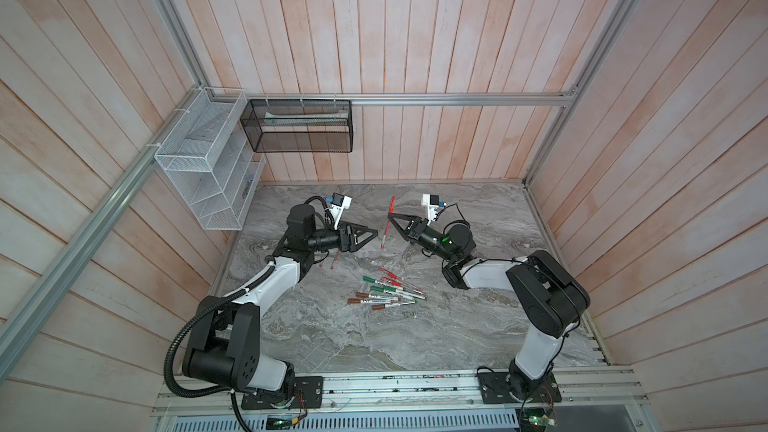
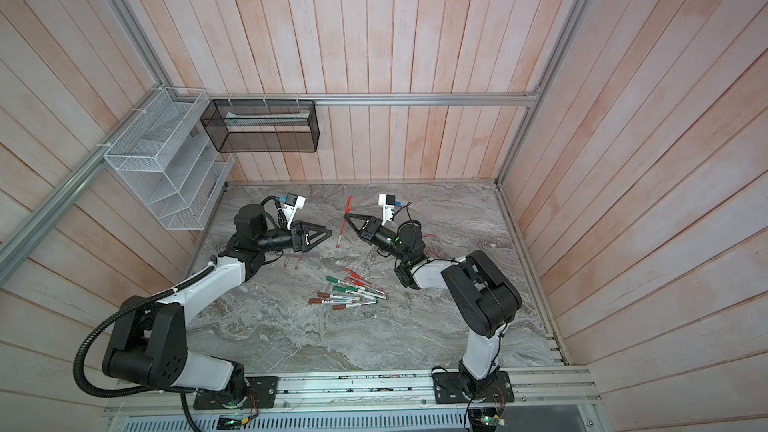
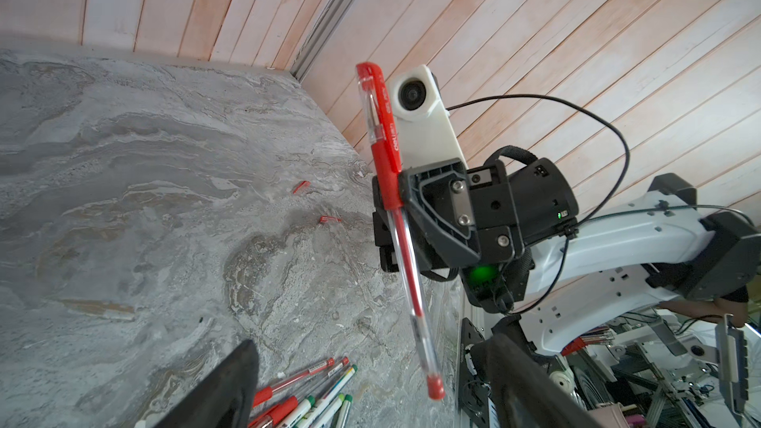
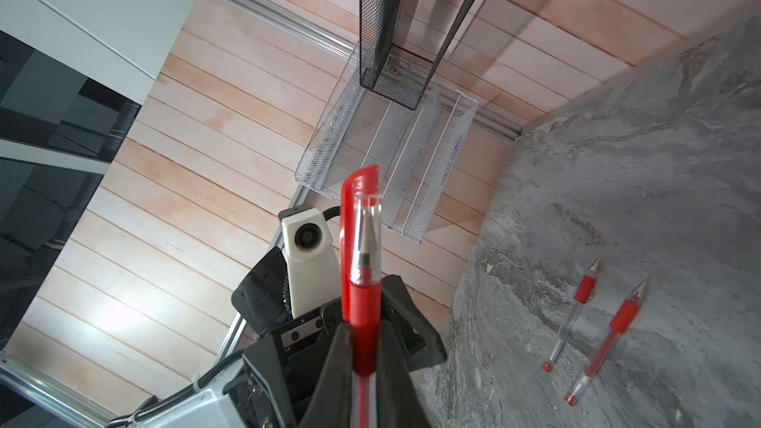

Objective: Remove pen caps from pens
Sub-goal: Pick up the pen from the center of the table.

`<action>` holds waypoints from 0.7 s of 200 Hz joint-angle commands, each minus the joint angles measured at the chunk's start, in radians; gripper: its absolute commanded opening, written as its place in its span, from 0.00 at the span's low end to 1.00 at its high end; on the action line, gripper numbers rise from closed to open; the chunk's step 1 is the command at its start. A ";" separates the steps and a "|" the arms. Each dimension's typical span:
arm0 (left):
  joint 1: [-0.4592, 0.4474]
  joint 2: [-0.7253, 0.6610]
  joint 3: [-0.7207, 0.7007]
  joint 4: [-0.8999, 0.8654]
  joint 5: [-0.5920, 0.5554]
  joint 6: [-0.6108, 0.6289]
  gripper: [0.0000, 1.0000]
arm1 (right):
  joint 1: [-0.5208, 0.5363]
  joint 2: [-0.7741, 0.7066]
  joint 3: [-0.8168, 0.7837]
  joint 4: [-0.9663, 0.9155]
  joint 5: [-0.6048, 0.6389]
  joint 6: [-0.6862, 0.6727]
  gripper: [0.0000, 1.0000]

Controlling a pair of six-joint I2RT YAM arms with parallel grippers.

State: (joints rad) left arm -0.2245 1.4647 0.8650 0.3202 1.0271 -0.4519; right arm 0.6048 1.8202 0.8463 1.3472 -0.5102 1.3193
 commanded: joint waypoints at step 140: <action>-0.048 0.022 0.035 0.033 -0.046 -0.021 0.37 | 0.061 0.093 0.071 0.105 -0.020 0.053 0.00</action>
State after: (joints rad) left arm -0.2661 1.4849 0.8825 0.3439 0.9909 -0.4824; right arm 0.6582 1.8858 0.8913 1.3937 -0.5220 1.3613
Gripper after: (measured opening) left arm 0.373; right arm 0.106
